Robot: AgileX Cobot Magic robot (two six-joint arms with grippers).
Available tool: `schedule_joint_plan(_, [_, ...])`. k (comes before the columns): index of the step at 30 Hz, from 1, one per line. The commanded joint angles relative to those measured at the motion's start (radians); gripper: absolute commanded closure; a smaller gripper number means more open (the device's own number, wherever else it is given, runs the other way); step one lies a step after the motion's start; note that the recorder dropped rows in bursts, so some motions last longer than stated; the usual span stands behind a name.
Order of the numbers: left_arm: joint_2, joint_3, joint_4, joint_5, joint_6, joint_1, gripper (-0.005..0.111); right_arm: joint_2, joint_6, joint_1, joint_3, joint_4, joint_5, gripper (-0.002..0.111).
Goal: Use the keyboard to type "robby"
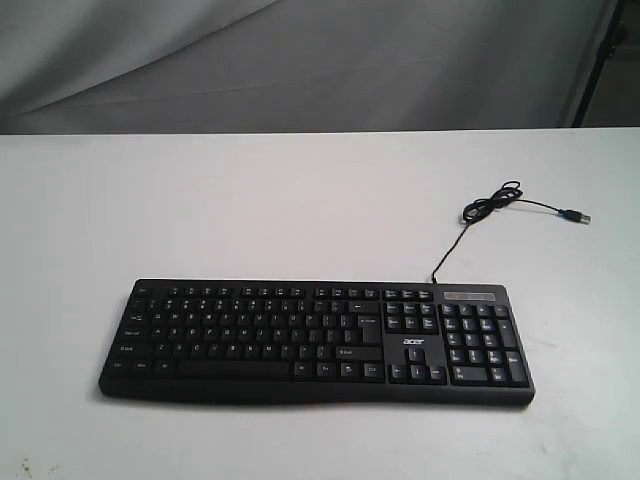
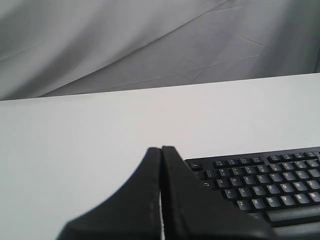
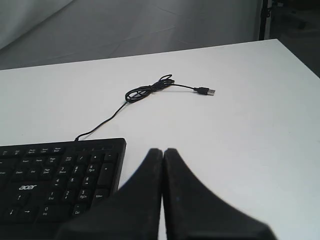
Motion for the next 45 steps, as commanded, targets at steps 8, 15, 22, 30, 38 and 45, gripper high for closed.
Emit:
schedule_joint_plan(8, [-0.003, 0.004, 0.005, -0.007, -0.003, -0.006, 0.107, -0.005, -0.001, -0.006, 0.004, -0.011, -0.001, 0.108])
schedule_joint_plan(15, [-0.003, 0.004, 0.005, -0.007, -0.003, -0.006, 0.107, -0.005, -0.001, -0.006, 0.004, -0.011, -0.001, 0.108])
schedule_joint_plan(22, [-0.003, 0.004, 0.005, -0.007, -0.003, -0.006, 0.107, -0.005, -0.001, -0.006, 0.004, -0.011, -0.001, 0.108])
schedule_joint_plan(30, [-0.003, 0.004, 0.005, -0.007, -0.003, -0.006, 0.107, -0.003, -0.002, -0.006, -0.063, 0.015, 0.034, 0.108])
schedule_joint_plan(38, [-0.003, 0.004, 0.005, -0.007, -0.003, -0.006, 0.107, 0.14, -0.002, -0.006, -0.328, 0.013, 0.194, 0.108])
schedule_joint_plan(45, [-0.003, 0.004, 0.005, -0.007, -0.003, -0.006, 0.107, 0.397, -0.006, -0.006, -0.544, -0.019, 0.207, 0.108])
